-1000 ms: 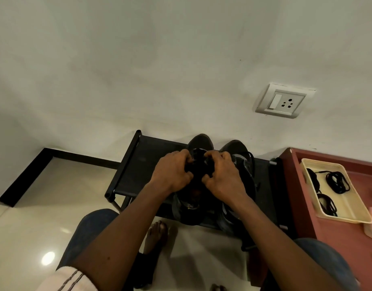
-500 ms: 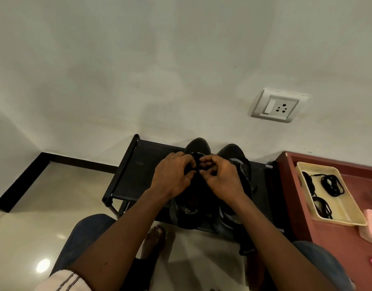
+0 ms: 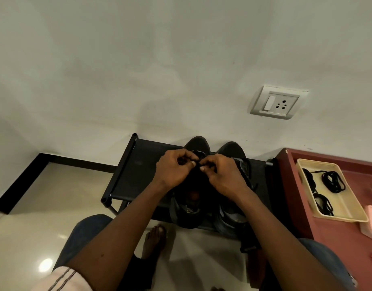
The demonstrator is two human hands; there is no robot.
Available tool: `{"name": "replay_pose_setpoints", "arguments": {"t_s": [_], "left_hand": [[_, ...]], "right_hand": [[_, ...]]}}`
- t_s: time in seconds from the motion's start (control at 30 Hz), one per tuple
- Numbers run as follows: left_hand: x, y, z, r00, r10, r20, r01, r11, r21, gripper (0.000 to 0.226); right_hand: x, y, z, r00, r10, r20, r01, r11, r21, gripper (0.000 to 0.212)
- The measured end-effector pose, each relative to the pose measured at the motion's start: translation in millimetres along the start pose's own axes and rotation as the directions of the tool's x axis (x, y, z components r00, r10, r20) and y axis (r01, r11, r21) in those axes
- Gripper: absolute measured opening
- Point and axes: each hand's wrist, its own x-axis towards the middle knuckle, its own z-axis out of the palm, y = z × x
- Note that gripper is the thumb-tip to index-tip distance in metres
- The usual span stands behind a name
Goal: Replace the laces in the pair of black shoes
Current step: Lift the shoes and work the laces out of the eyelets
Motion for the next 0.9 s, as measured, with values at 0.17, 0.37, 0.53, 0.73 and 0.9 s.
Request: {"name": "replay_pose_setpoints", "arguments": {"t_s": [0.17, 0.37, 0.53, 0.73, 0.9], "left_hand": [[-0.1, 9.4, -0.7, 0.978, -0.206, -0.032, 0.167, 0.866, -0.471, 0.015], [5.9, 18.3, -21.5, 0.941, -0.331, -0.073, 0.196, 0.707, -0.679, 0.002], [9.8, 11.7, -35.3, 0.877, -0.452, -0.164, 0.094, 0.497, -0.863, 0.013], [11.8, 6.1, -54.9, 0.784, -0.475, -0.4, -0.114, 0.524, -0.844, 0.02], [12.2, 3.8, -66.9, 0.72, -0.501, -0.48, -0.209, 0.504, -0.838, 0.024]], "right_hand": [[1.3, 5.2, -3.4, 0.994, 0.109, -0.028, -0.105, 0.986, 0.129, 0.006], [2.5, -3.8, -8.2, 0.96, 0.278, -0.02, -0.198, 0.731, 0.653, 0.02], [5.3, -2.3, -25.1, 0.919, 0.38, -0.102, -0.055, 0.379, 0.924, 0.03], [3.0, 4.9, -49.1, 0.773, 0.536, -0.339, 0.198, 0.303, 0.932, 0.026], [1.4, 9.8, -61.2, 0.612, 0.615, -0.497, 0.291, 0.409, 0.865, 0.024]]}}
